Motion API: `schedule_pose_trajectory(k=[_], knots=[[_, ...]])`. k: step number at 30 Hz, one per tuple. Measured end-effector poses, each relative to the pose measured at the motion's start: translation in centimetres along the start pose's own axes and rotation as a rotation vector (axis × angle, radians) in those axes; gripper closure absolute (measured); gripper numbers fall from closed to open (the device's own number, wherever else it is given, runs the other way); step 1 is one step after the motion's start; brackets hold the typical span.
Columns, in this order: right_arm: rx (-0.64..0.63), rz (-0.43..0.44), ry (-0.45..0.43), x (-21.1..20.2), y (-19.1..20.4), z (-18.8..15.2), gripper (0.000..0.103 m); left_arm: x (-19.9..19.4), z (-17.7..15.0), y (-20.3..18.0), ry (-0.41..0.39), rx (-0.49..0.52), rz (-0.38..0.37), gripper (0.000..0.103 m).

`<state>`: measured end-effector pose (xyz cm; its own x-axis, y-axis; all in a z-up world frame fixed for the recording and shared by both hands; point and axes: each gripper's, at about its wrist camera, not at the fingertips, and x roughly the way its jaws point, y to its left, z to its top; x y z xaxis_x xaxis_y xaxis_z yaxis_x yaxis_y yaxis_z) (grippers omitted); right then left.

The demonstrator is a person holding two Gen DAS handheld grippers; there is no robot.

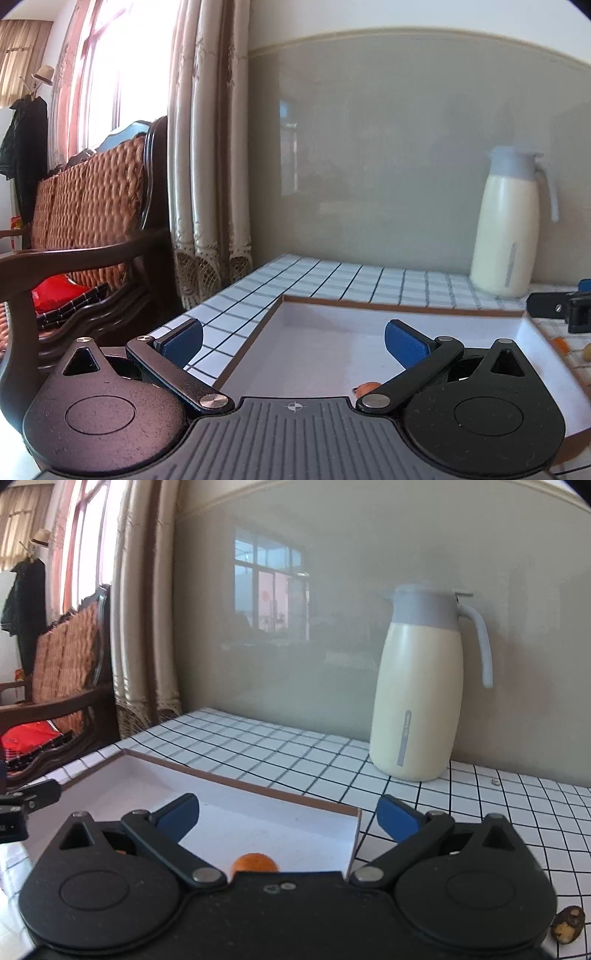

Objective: Organize fruits
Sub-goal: 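Open both tools to drop the carrot chunk and mandarin into the tray, then move both tools back over the remaining fruit on the table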

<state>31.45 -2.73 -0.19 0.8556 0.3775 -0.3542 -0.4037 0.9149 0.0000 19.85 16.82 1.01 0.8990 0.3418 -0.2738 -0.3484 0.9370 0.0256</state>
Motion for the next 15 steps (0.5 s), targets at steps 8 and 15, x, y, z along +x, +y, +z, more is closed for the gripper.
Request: schedule_pose_trajectory(k=[8,15], knots=[[-0.069,-0.038,-0.222,-8.7,-0.1,-1.1,0.006,-6.0,-0.5,-0.6,-0.063,0.006,-0.049,0.0],[-0.105,-0.147,-0.391,-15.6,-1.0,-3.3,0.006,-11.2,-1.0,-3.1,-0.163,-0.004,-0.156,0.0]])
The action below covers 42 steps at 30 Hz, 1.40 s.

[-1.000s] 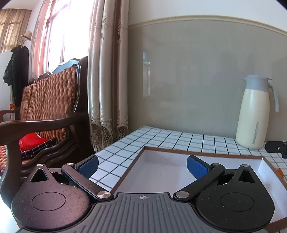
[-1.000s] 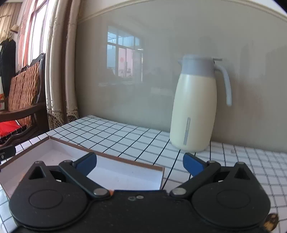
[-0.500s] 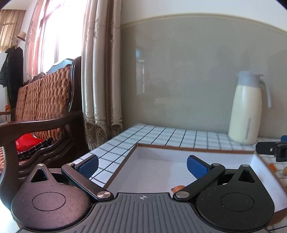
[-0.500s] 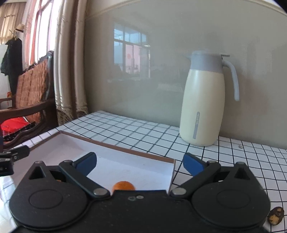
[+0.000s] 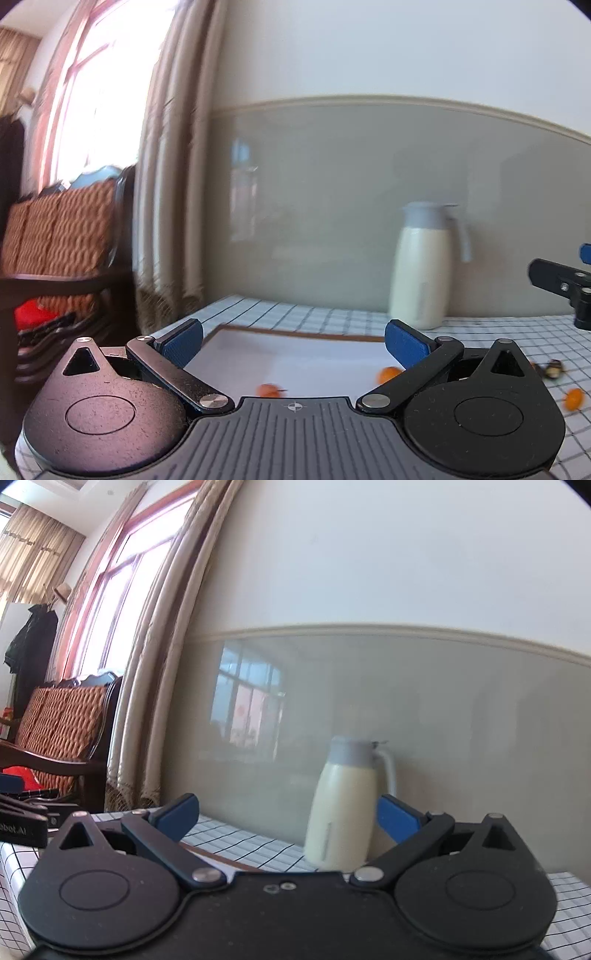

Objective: Organize fruits
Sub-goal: 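Move both tools back over the remaining fruit on the table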

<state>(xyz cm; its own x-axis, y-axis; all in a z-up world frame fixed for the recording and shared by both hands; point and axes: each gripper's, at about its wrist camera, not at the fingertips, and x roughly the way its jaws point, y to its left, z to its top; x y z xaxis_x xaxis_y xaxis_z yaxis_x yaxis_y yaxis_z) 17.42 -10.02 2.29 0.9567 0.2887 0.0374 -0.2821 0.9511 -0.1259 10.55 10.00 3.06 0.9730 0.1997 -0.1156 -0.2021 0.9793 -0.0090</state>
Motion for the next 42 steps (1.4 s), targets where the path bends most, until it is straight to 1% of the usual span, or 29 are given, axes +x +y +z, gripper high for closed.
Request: schedule_pose_trajectory(k=[2,3,5,7,11,15,17,20,24,27,29,31,33,36,40,41,42], knots=[[0.026,0.004,0.074,-0.4,-1.3,-0.3,0.006,-1.3,-0.1,-1.0,-0.063,-0.01,-0.036,0.0],[0.042,-0.009,0.103,-0.5,-1.9,-0.6,0.006,-1.9,-0.2,-1.6,-0.092,-0.016,-0.044,0.0],[0.06,-0.035,0.155,-0.9,-2.7,-1.1,0.006,-2.2,-0.4,-2.5,-0.111,-0.036,-0.077,0.0],[0.055,-0.083,0.21,-0.7,-3.7,-1.7,0.006,-2.4,-0.9,-3.4,-0.131,-0.054,-0.099,0.0],[0.065,-0.127,0.262,-0.8,-5.6,-2.5,0.006,-2.3,-1.8,-5.7,-0.153,-0.075,-0.141,0.0],[0.103,-0.165,0.292,-1.0,-7.5,-3.7,0.006,-2.1,-2.4,-8.6,-0.152,-0.047,-0.184,0.0],[0.132,-0.178,0.311,-1.4,-8.5,-4.4,0.006,-1.8,-2.6,-10.1,-0.134,-0.015,-0.21,0.0],[0.191,-0.137,0.34,-1.8,-9.3,-5.1,0.006,-1.2,-2.6,-12.1,-0.061,0.039,-0.246,0.0],[0.132,-0.162,0.389,-1.2,-9.2,-5.9,0.006,-0.3,-3.0,-14.1,0.018,0.087,-0.27,0.0],[0.135,-0.169,0.426,-0.4,-9.5,-6.8,0.007,-0.1,-3.4,-15.4,0.051,0.115,-0.305,0.0],[0.152,-0.161,0.444,-0.3,-9.9,-7.3,0.01,-0.2,-3.8,-16.4,0.061,0.132,-0.328,0.0],[0.161,-0.165,0.468,0.0,-10.3,-7.9,0.019,0.0,-4.1,-17.0,0.071,0.146,-0.343,0.0],[0.167,-0.161,0.495,0.3,-10.6,-8.3,0.025,0.2,-4.4,-17.6,0.091,0.152,-0.362,0.0],[0.162,-0.173,0.522,0.4,-11.1,-8.8,0.026,0.5,-4.9,-18.2,0.116,0.147,-0.365,0.0],[0.166,-0.167,0.561,0.9,-11.8,-9.7,0.034,1.8,-5.5,-18.9,0.165,0.122,-0.367,0.0],[0.162,-0.162,0.574,1.1,-11.9,-9.9,0.035,2.2,-5.7,-19.2,0.181,0.117,-0.367,0.003],[0.161,-0.156,0.584,1.4,-12.0,-10.1,0.038,2.6,-5.8,-19.3,0.193,0.115,-0.37,0.007]])
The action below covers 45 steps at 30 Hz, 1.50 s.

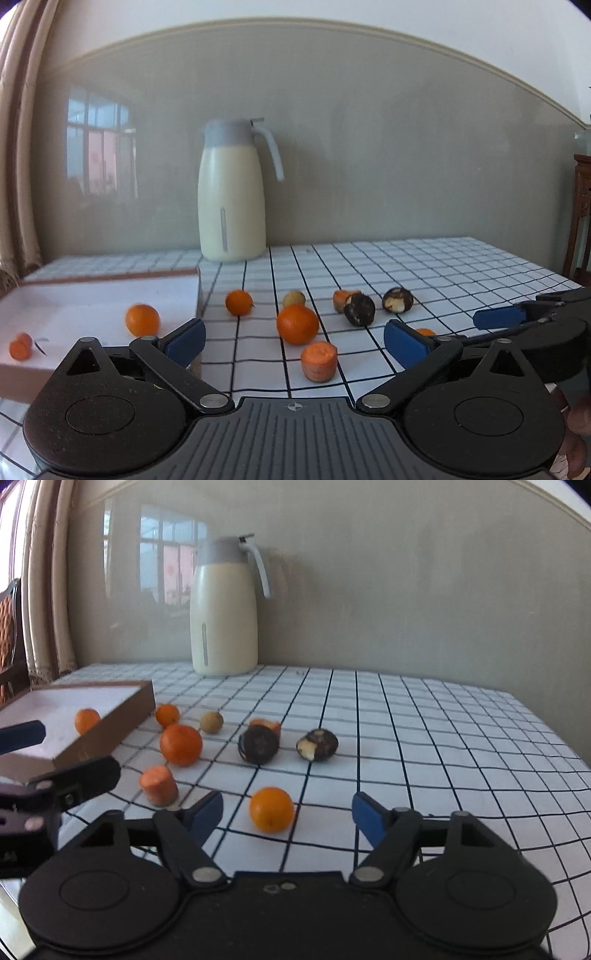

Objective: Organize fruits
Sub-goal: 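Move both tools back over the remaining fruit on the table, then grasp a mandarin with the right tool while the left tool grasps a carrot chunk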

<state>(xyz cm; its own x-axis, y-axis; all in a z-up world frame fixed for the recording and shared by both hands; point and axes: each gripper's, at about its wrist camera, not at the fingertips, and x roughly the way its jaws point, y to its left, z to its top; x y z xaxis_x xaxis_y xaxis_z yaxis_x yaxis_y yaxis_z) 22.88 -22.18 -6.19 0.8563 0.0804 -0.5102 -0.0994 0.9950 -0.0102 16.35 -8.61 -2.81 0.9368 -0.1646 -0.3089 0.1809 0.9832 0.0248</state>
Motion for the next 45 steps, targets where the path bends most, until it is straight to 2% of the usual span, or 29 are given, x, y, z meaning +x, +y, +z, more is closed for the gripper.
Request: schedule_pose_trajectory(k=[2,5,7,10,16,19,27,30,33,36,45], knots=[[-0.005,0.013,0.011,0.3,-0.2,-0.1,0.042,0.7,-0.2,-0.2,0.028,-0.006,-0.007,0.016],[-0.019,0.029,0.024,0.6,-0.2,-0.2,0.047,2.0,-0.5,-0.5,0.06,-0.013,-0.007,0.02],[-0.028,0.034,0.033,0.9,-0.2,-0.3,0.054,2.7,-0.7,-0.5,0.083,-0.026,-0.007,0.023],[-0.035,0.041,0.04,1.3,-0.1,-0.2,0.057,3.7,-0.8,-0.6,0.113,-0.038,-0.003,0.029],[-0.042,0.045,0.054,2.3,0.0,0.0,0.063,5.6,-0.9,-0.5,0.147,-0.055,0.018,0.032],[-0.049,0.051,0.057,2.6,0.2,0.0,0.064,6.2,-1.0,-0.6,0.166,-0.048,0.015,0.039],[-0.039,0.034,0.06,3.2,-0.1,0.3,0.076,6.9,-0.9,-0.9,0.185,-0.046,0.006,0.047],[-0.039,0.034,0.06,3.3,-0.1,0.2,0.08,7.1,-0.9,-1.0,0.199,-0.049,-0.004,0.054],[-0.038,0.03,0.058,3.3,-0.1,0.2,0.081,7.1,-0.9,-1.4,0.198,-0.035,-0.019,0.073],[-0.034,0.027,0.054,3.2,-0.2,0.2,0.082,6.9,-0.9,-1.8,0.195,-0.006,-0.017,0.073],[-0.018,0.009,0.01,2.0,0.1,0.6,0.082,5.5,-0.4,-1.2,0.163,-0.014,-0.029,0.073]])
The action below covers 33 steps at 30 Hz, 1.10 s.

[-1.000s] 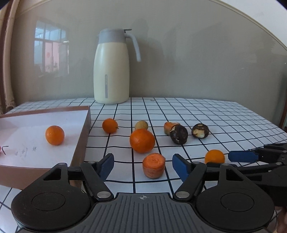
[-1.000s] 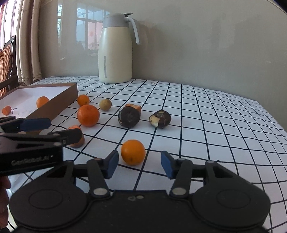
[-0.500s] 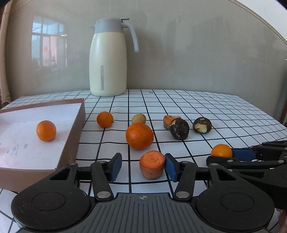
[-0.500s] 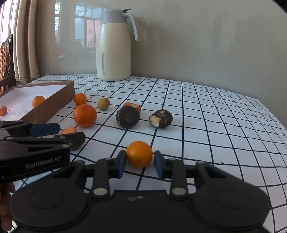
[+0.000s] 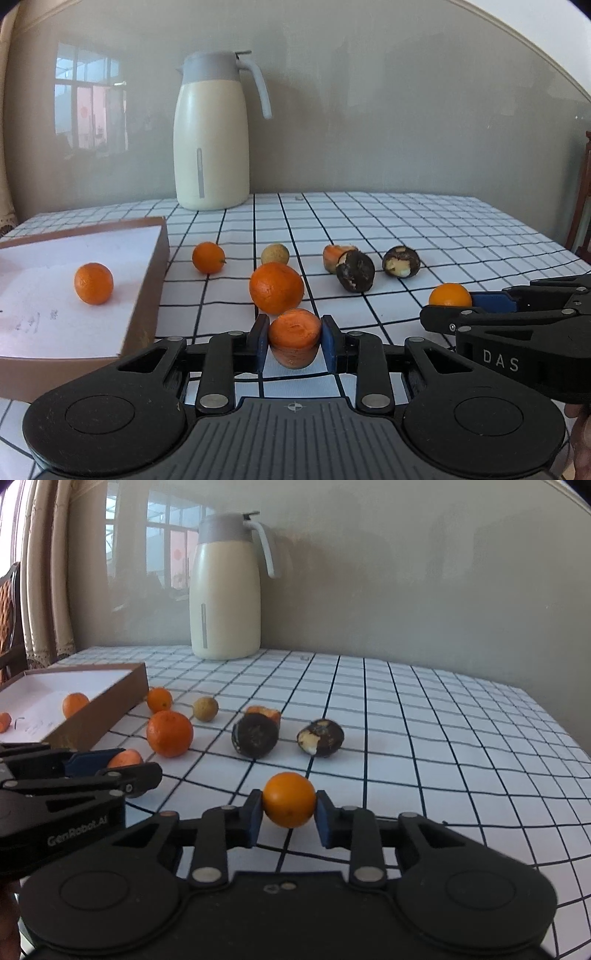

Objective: Organize fruits
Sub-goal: 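Grasp a mandarin with the right tool while the left tool grasps a carrot chunk, then carry the carrot chunk and mandarin in both tools over the tray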

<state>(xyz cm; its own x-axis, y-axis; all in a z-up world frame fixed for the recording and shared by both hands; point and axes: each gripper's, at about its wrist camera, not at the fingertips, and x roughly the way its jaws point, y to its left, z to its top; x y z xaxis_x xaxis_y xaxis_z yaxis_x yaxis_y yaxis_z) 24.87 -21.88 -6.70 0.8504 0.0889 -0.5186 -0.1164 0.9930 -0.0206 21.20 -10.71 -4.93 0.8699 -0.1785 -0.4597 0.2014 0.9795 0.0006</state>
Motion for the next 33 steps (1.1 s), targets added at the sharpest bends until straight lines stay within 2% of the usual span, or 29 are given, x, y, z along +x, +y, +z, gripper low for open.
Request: schedule_pose_trajectory(k=[9,19,26,33], knots=[[-0.019,0.024,-0.115,-3.0,1.5,1.2,0.082,-4.2,1.0,1.1,-0.096,0.009,0.016,0.073],[-0.079,0.084,-0.267,-6.8,4.1,2.5,0.082,-8.7,2.2,3.8,-0.206,0.015,0.083,0.073],[-0.106,0.119,-0.316,-7.7,5.9,2.9,0.082,-10.8,2.5,6.1,-0.258,0.007,0.141,0.073],[-0.131,0.158,-0.355,-8.3,7.9,3.3,0.082,-12.3,2.0,8.3,-0.274,-0.012,0.203,0.073]])
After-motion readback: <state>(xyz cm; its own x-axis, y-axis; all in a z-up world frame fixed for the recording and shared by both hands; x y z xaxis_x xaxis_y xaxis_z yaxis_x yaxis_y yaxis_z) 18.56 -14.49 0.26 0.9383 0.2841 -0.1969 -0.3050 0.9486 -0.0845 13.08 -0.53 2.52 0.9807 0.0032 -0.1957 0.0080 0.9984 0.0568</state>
